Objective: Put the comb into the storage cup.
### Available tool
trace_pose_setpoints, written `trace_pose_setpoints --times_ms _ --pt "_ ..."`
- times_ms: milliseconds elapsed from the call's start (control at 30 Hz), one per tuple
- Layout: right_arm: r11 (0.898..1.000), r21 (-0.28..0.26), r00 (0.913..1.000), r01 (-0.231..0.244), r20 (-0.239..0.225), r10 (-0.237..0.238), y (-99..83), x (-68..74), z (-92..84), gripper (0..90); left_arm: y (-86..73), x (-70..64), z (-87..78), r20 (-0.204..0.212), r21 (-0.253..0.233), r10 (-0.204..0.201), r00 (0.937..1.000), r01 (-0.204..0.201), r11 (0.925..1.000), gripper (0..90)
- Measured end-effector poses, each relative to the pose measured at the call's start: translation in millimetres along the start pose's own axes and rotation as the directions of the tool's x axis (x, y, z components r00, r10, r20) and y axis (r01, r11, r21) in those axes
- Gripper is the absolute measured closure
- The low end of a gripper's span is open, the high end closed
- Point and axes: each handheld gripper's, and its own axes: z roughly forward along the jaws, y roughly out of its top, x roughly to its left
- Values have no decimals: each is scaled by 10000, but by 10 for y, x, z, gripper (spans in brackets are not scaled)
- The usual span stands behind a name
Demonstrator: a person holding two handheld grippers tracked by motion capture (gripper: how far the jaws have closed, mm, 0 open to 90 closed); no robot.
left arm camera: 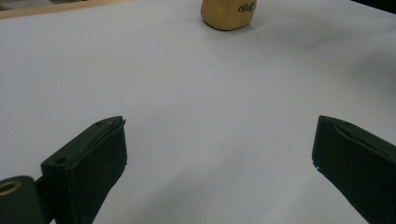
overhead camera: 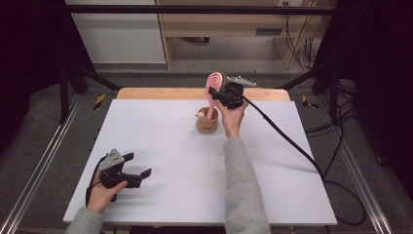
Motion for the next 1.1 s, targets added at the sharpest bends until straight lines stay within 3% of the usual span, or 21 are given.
trace_pose_setpoints --times_ms 500,1100 --pt "9983 -200 9984 -546 107 548 -48 -120 -60 625 0 -5 4 -6 23 57 10000 -57 10000 30" --pt "9996 -4 9975 -274 657 274 -22 -174 -61 604 2 -6 1 -11 14 45 10000 -45 10000 30"
